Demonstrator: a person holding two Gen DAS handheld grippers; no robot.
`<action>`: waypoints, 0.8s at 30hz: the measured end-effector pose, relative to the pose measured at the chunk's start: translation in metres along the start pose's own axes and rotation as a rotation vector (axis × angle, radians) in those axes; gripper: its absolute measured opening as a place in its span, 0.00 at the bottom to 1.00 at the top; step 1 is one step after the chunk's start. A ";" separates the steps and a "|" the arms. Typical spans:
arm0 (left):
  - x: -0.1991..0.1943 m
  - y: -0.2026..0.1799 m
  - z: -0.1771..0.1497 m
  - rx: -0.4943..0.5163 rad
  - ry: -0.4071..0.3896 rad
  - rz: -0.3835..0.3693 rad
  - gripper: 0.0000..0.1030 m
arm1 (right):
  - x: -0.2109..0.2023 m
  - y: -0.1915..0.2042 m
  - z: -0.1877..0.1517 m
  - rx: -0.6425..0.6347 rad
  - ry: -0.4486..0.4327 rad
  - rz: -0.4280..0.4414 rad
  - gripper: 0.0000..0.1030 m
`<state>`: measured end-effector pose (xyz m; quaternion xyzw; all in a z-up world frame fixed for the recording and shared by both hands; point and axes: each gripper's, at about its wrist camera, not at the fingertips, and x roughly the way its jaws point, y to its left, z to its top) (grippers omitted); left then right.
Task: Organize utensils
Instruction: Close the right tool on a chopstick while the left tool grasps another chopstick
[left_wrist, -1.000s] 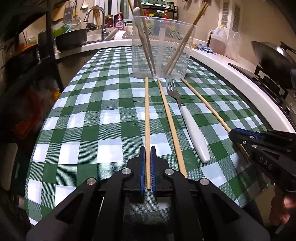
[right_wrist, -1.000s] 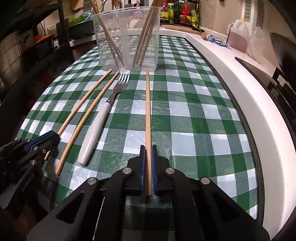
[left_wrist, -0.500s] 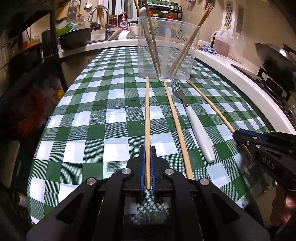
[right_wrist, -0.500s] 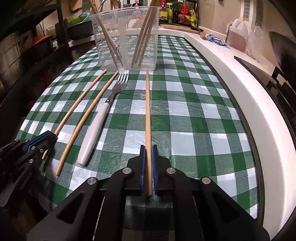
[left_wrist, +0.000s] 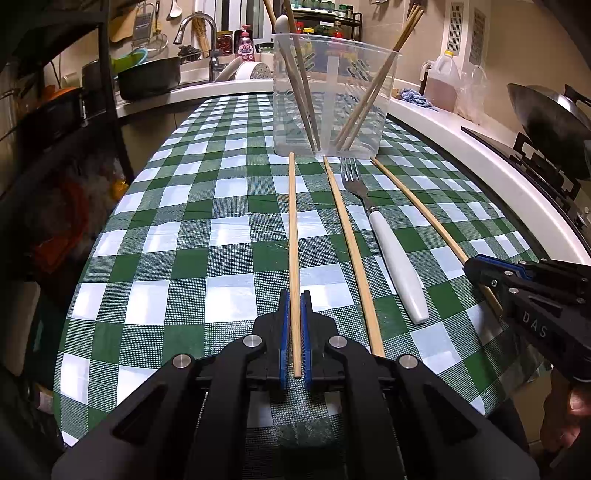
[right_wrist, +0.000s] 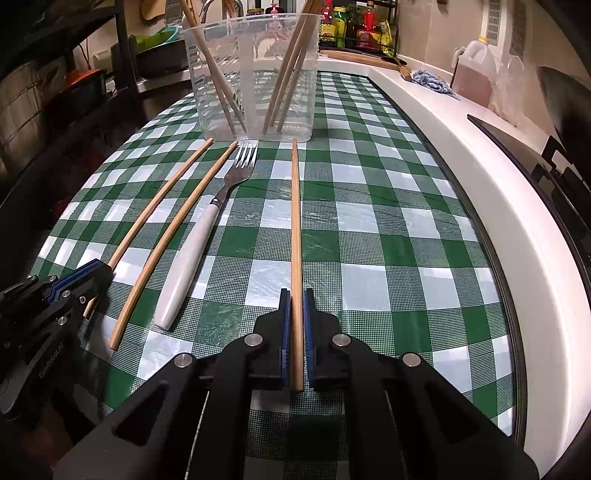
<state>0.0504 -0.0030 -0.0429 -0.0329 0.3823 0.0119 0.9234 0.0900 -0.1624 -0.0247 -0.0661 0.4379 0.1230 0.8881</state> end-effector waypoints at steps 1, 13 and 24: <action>0.000 0.000 0.000 0.001 0.000 0.000 0.06 | 0.000 0.000 0.000 -0.002 -0.001 -0.002 0.08; -0.001 0.000 0.000 0.003 0.000 0.000 0.06 | -0.001 0.002 0.000 -0.023 -0.008 -0.015 0.06; -0.003 0.002 -0.002 -0.010 0.009 -0.014 0.05 | -0.001 0.001 -0.001 0.005 0.003 0.026 0.06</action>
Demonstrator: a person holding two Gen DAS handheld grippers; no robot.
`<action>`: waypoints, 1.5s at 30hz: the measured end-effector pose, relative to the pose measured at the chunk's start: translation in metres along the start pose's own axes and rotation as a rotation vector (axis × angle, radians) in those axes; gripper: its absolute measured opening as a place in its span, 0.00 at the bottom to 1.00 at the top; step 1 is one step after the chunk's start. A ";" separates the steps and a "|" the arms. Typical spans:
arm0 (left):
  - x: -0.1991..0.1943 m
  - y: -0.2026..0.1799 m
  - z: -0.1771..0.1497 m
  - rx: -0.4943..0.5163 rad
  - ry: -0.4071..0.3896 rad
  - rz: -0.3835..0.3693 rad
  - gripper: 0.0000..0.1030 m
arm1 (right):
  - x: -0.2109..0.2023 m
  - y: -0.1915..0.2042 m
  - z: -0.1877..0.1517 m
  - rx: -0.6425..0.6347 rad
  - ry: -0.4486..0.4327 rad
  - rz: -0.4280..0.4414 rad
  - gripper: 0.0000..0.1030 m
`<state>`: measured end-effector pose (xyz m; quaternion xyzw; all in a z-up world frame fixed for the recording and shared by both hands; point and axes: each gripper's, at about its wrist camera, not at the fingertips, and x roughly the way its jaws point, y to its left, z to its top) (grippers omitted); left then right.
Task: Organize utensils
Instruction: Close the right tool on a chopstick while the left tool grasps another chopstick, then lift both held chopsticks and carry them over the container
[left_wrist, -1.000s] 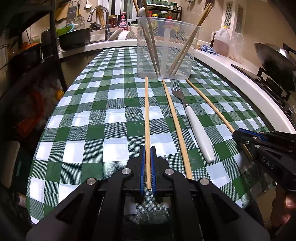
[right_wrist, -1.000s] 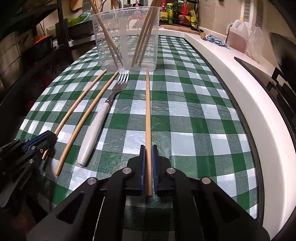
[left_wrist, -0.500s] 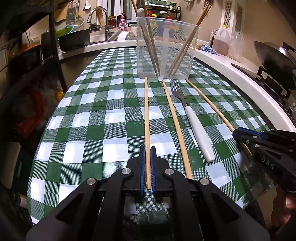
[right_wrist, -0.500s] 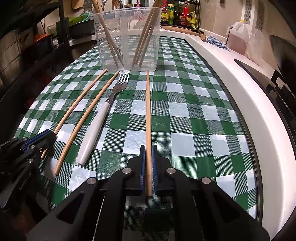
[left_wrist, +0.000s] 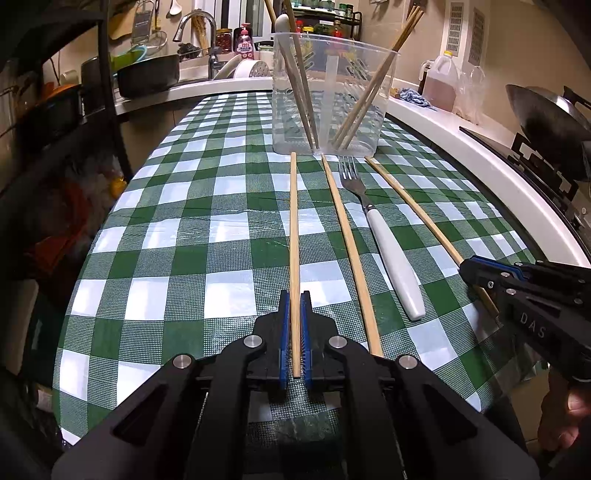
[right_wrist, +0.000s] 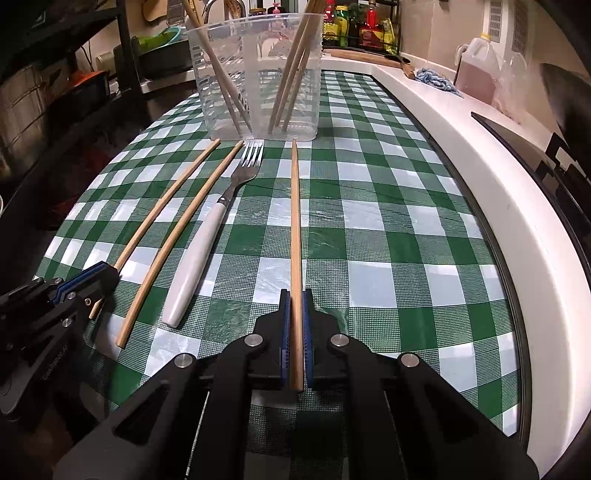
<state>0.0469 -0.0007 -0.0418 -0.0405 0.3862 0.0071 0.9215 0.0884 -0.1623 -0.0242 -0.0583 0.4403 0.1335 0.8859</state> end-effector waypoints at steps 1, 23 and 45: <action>0.000 0.000 0.000 -0.001 0.000 0.001 0.05 | 0.000 0.001 0.000 -0.001 -0.001 0.001 0.06; -0.089 0.012 0.017 0.009 -0.219 -0.025 0.05 | -0.081 0.003 0.017 0.010 -0.141 0.032 0.06; -0.149 0.017 0.074 0.023 -0.413 -0.062 0.05 | -0.154 -0.011 0.065 0.007 -0.262 0.057 0.06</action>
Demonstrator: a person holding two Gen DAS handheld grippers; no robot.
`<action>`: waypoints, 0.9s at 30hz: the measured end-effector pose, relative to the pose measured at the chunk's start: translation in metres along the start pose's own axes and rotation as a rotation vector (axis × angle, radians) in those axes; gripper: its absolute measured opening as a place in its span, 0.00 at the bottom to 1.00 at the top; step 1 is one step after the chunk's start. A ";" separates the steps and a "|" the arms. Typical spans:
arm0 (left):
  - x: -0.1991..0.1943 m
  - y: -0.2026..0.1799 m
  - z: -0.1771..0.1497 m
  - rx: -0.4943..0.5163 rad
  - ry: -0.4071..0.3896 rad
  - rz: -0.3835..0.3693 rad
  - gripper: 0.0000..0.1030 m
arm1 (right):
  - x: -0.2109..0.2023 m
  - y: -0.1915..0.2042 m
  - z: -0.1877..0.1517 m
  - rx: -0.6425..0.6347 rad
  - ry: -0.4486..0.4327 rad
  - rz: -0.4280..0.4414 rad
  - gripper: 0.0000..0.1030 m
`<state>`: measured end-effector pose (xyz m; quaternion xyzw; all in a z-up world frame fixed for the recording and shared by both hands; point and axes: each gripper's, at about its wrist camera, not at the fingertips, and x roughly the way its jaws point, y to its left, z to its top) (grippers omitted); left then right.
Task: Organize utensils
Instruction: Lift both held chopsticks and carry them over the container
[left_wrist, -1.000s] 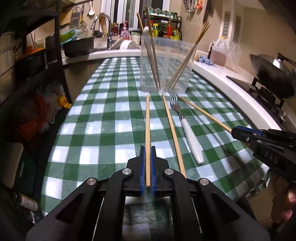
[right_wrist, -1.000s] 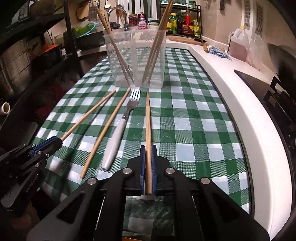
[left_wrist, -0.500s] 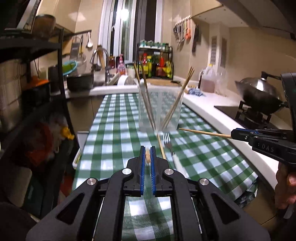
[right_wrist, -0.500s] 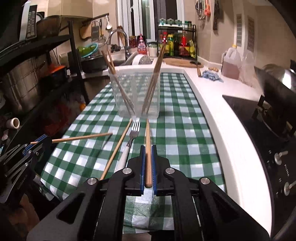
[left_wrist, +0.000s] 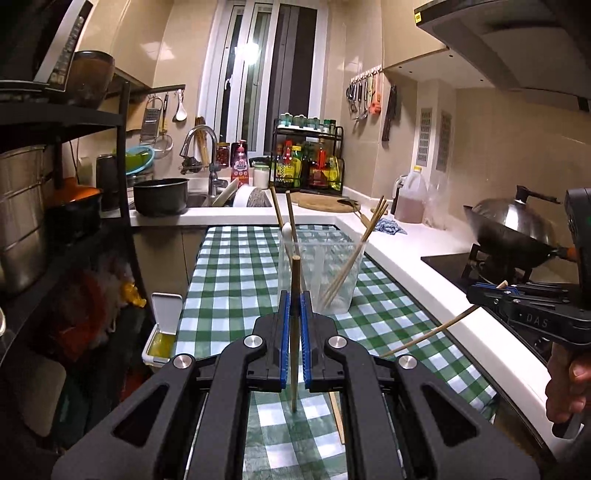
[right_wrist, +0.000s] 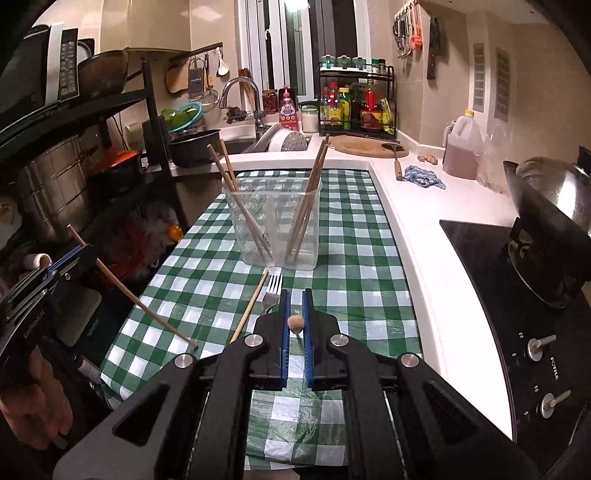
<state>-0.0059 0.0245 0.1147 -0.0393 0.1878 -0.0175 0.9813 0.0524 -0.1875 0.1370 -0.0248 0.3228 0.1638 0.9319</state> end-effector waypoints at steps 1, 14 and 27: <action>0.001 0.000 0.002 0.000 0.000 -0.002 0.05 | -0.001 0.000 0.002 0.001 -0.004 0.002 0.06; 0.018 0.004 0.025 -0.023 0.081 -0.043 0.05 | -0.004 0.001 0.053 -0.007 -0.036 0.018 0.06; 0.053 0.016 0.097 -0.048 0.115 -0.098 0.05 | -0.001 0.000 0.112 -0.018 -0.070 0.036 0.06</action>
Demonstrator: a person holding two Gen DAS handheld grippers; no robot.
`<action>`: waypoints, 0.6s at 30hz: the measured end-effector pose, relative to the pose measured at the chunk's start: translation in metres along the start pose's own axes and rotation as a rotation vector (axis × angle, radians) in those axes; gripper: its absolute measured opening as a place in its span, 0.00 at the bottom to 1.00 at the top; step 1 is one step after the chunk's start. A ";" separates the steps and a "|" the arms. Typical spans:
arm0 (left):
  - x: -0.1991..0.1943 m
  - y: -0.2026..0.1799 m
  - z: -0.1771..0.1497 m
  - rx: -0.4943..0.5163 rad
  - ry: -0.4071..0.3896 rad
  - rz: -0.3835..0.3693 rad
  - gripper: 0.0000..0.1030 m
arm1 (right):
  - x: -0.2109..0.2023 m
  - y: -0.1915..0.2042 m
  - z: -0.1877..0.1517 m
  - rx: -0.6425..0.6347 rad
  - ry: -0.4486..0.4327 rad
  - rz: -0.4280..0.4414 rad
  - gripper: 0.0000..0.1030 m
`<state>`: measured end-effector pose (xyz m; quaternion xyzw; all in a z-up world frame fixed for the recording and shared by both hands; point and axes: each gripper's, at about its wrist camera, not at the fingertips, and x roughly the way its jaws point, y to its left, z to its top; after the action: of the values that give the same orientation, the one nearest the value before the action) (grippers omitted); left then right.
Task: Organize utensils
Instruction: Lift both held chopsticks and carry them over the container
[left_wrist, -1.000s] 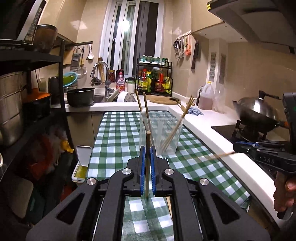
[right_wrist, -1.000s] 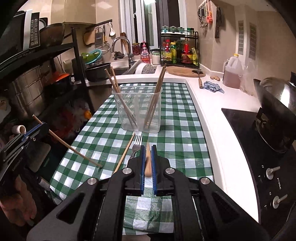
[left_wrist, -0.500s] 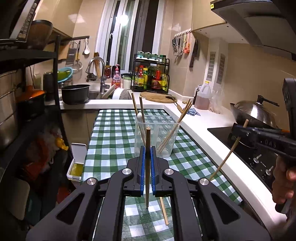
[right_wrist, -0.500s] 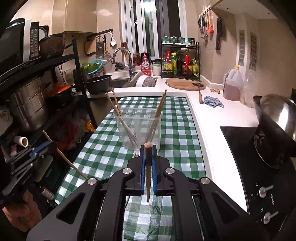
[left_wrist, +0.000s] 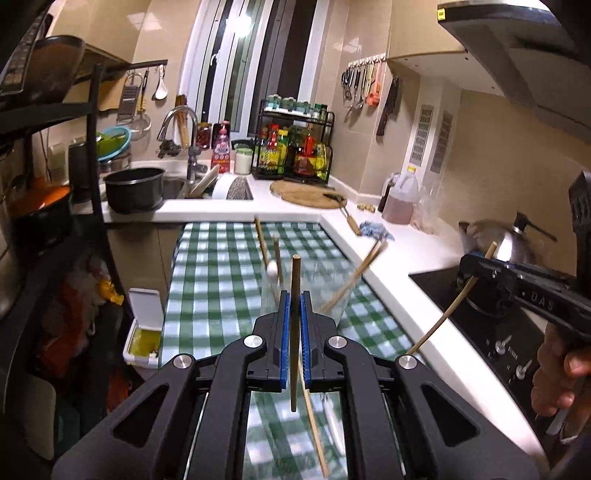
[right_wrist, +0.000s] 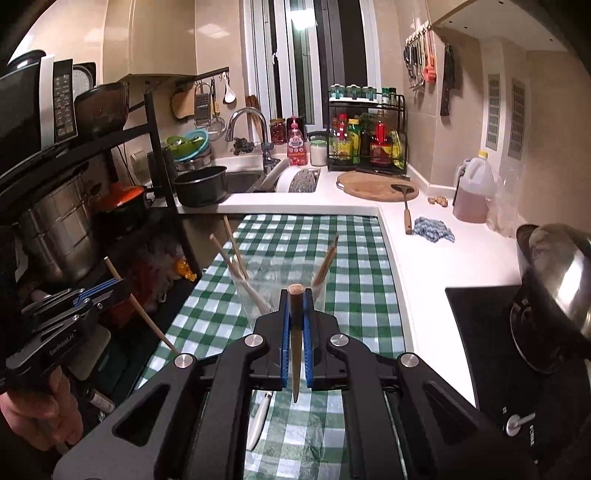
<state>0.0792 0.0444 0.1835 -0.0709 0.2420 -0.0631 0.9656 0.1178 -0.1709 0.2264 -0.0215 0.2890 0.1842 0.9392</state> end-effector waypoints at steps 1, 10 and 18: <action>0.002 -0.001 0.009 0.000 -0.006 -0.005 0.05 | 0.000 0.000 0.010 -0.006 -0.012 -0.003 0.06; 0.024 -0.008 0.096 0.020 -0.109 -0.042 0.05 | 0.010 0.000 0.089 -0.019 -0.109 -0.001 0.06; 0.078 -0.005 0.116 0.024 -0.096 -0.045 0.05 | 0.062 -0.004 0.115 0.000 -0.125 0.000 0.06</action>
<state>0.2019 0.0398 0.2496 -0.0675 0.1931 -0.0840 0.9752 0.2280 -0.1367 0.2877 -0.0097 0.2297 0.1852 0.9554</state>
